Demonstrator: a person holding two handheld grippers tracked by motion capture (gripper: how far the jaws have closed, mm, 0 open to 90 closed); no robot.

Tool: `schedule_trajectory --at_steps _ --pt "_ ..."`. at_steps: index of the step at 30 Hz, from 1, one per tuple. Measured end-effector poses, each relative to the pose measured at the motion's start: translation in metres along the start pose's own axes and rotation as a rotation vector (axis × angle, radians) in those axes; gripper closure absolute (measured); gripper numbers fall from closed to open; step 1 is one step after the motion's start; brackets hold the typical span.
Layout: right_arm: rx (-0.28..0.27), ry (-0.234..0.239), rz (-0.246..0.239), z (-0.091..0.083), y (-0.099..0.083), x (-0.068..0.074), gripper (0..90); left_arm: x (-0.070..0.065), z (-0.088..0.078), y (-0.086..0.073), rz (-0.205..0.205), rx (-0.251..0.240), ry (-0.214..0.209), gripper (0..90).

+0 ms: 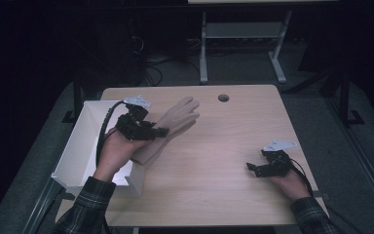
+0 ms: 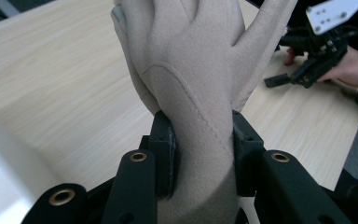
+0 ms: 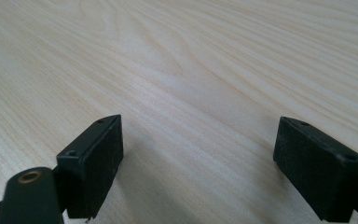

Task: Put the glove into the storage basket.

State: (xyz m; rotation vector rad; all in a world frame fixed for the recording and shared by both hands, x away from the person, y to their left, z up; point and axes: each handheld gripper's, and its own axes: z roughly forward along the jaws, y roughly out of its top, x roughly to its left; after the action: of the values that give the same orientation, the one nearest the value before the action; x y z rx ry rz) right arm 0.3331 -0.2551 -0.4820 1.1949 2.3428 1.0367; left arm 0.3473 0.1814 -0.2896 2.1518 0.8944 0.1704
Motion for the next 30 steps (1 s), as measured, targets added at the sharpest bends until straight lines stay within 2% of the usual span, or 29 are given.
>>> schedule_trajectory --at_steps 3,4,9,18,21,22,27,30 --pt "0.000 0.000 -0.001 0.000 0.000 0.000 15.3 0.012 -0.015 -0.006 -0.028 -0.020 0.035 67.4" --pt "0.000 0.000 -0.001 0.000 0.000 0.000 15.3 0.012 -0.015 -0.006 -0.028 -0.020 0.035 67.3" --pt "0.000 0.000 0.001 0.000 0.000 0.000 15.3 0.027 -0.035 -0.016 -0.061 -0.051 0.087 67.4" --pt "0.000 0.000 -0.001 0.000 0.000 0.000 15.3 0.056 -0.062 -0.045 -0.143 -0.081 0.200 67.3" --pt "0.001 0.000 0.000 0.000 0.000 0.000 15.3 0.064 -0.064 -0.057 -0.168 -0.072 0.239 67.3" --pt "0.002 -0.001 -0.001 0.000 0.000 0.000 15.3 0.070 -0.062 -0.065 -0.191 -0.067 0.252 67.3" --pt "0.000 -0.001 0.001 0.000 0.000 0.000 15.3 0.080 -0.054 -0.082 -0.222 -0.044 0.290 67.3" --pt "-0.001 -0.001 0.001 0.000 0.000 0.000 15.3 0.087 -0.046 -0.094 -0.250 -0.028 0.297 67.3"
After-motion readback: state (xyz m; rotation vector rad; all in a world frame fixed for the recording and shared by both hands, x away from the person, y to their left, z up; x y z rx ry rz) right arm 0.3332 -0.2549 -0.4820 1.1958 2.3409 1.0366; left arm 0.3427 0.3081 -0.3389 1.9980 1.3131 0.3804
